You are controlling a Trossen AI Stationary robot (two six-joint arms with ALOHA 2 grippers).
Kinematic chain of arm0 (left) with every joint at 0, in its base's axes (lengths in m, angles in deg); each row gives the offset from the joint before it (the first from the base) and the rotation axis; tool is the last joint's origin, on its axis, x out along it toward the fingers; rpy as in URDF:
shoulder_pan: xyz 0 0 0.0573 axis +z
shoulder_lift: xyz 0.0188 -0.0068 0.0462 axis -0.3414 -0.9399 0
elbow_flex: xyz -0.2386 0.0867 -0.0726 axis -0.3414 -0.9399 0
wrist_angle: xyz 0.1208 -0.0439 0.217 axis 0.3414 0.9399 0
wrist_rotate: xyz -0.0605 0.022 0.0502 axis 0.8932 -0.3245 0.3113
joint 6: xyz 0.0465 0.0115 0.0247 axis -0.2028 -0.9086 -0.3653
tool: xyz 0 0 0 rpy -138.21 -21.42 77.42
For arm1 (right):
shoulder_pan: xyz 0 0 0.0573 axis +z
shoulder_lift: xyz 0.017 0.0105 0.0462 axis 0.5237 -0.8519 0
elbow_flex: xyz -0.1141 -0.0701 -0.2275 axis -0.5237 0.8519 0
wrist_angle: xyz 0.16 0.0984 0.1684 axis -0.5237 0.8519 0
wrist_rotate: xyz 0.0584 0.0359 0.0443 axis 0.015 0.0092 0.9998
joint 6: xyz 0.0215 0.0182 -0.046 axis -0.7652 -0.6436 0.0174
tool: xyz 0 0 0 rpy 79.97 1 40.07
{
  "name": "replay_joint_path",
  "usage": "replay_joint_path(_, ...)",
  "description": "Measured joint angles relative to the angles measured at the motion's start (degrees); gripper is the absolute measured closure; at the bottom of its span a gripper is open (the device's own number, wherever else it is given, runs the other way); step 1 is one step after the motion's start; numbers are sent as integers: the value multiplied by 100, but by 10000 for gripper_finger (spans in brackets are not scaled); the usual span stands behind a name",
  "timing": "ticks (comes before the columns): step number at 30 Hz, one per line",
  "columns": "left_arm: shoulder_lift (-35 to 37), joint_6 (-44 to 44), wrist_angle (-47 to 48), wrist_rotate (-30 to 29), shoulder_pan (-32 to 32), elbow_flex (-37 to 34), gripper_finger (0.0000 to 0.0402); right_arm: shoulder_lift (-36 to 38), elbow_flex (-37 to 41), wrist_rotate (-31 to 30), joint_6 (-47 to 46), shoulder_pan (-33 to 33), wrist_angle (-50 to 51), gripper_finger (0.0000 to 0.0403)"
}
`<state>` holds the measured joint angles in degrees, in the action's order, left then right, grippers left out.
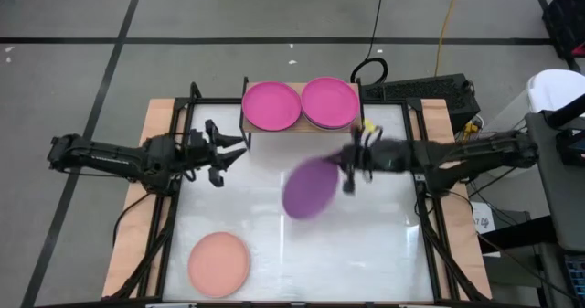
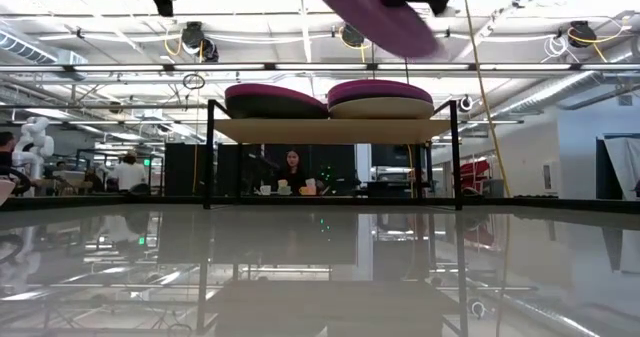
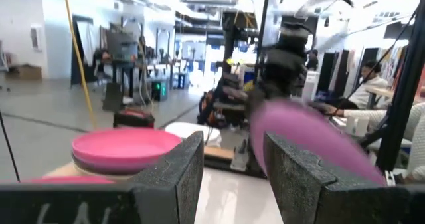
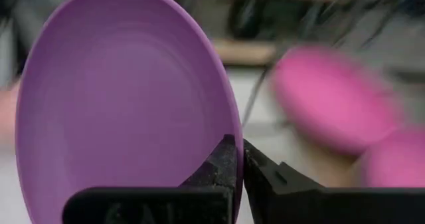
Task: Place and stack plates onto a shelf
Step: Stack the purple plate on the pink plate on the shelf
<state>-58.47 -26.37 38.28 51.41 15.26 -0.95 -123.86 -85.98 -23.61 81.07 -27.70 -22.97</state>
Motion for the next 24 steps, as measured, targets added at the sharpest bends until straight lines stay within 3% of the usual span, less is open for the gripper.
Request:
replay_joint_path(4,193,-179,-3,-1,0,1,241,-190,-427,84,382,-906,-1118,402)
replay_joint_path(7,248,-206,8,-2,0,1,241,-464,-807,492,369,-1626,-1750,402)
replay_joint_path(14,245,-378,7,-1,2,1,241,-1621,-1626,1676,-563,-2970,-2198,403)
replay_joint_path(24,242,-411,34,-2,2,1,241,-3204,-2112,2465,-1257,-3660,-2507,403)
